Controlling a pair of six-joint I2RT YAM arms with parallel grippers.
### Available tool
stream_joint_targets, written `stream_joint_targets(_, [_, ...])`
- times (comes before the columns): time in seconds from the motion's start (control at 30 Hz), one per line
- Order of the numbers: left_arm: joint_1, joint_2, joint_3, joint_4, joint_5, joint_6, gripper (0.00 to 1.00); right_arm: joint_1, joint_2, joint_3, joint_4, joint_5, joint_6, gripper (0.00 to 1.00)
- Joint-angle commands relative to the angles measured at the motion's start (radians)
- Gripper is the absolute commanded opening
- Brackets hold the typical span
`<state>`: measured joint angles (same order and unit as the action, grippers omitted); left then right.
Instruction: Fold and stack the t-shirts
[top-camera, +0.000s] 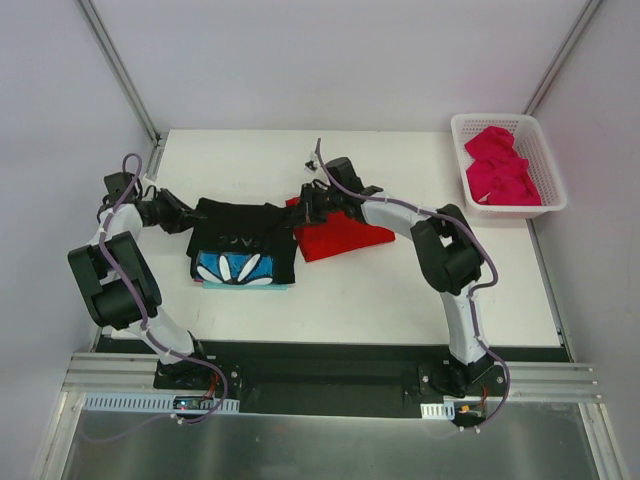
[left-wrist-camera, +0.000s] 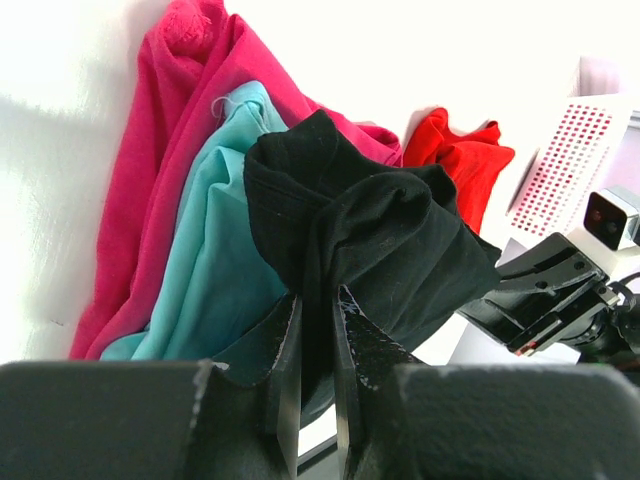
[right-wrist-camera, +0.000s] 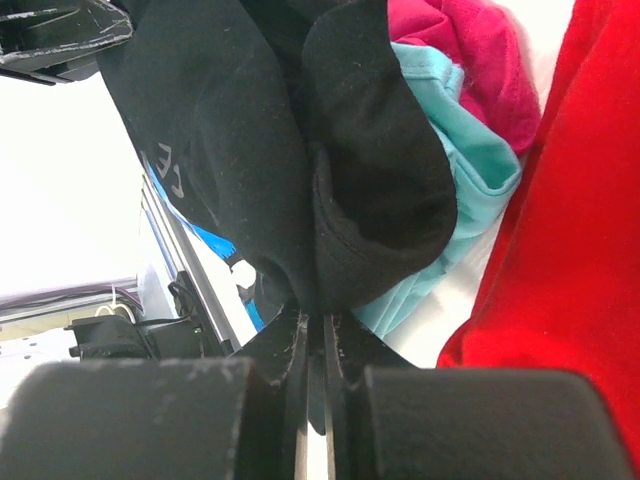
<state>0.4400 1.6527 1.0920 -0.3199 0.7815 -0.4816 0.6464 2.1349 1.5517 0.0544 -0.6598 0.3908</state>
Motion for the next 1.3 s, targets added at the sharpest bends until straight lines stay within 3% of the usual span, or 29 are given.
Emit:
stream_joint_targets(0.0, [0.005, 0.019, 0.043, 0.045, -0.010, -0.003, 0.00, -0.005, 0.016, 0.057, 0.015, -0.026, -0.029, 0.04])
stream_joint_targets(0.33, [0.003, 0.143, 0.120, 0.108, -0.002, -0.040, 0.00, -0.022, 0.068, 0.133, 0.018, -0.067, -0.038, 0.04])
stream_joint_targets(0.7, [0.002, 0.156, 0.077, 0.145, 0.005, -0.052, 0.04, -0.036, 0.074, 0.127, 0.010, -0.075, -0.044, 0.06])
stream_joint_targets(0.9, [0.003, 0.156, 0.055, 0.153, -0.008, -0.063, 0.10, -0.036, 0.065, 0.108, 0.004, -0.070, -0.052, 0.17])
stream_joint_targets(0.93, [0.003, 0.156, 0.051, 0.154, -0.010, -0.068, 0.15, -0.036, 0.065, 0.110, -0.005, -0.072, -0.055, 0.22])
stream_joint_targets(0.97, [0.002, 0.157, 0.049, 0.156, -0.019, -0.071, 0.27, -0.034, 0.063, 0.110, -0.013, -0.070, -0.062, 0.32])
stream_joint_targets(1.0, [0.002, 0.156, 0.048, 0.156, -0.027, -0.077, 0.50, -0.034, 0.062, 0.111, -0.022, -0.055, -0.069, 0.50])
stream_joint_targets(1.03, [0.003, 0.157, 0.042, 0.156, -0.033, -0.081, 0.54, -0.036, 0.060, 0.113, -0.036, -0.051, -0.075, 0.57])
stream_joint_targets(1.07, [0.003, 0.154, 0.040, 0.154, -0.037, -0.080, 0.64, -0.037, 0.060, 0.116, -0.044, -0.044, -0.082, 0.66])
stream_joint_targets(1.1, [0.003, 0.150, 0.039, 0.153, -0.056, -0.080, 0.99, -0.037, 0.057, 0.117, -0.050, -0.032, -0.084, 0.82])
stream_joint_targets(1.27, [0.005, 0.089, 0.032, 0.137, -0.132, -0.084, 0.99, -0.070, 0.027, 0.093, -0.079, -0.003, -0.104, 0.92])
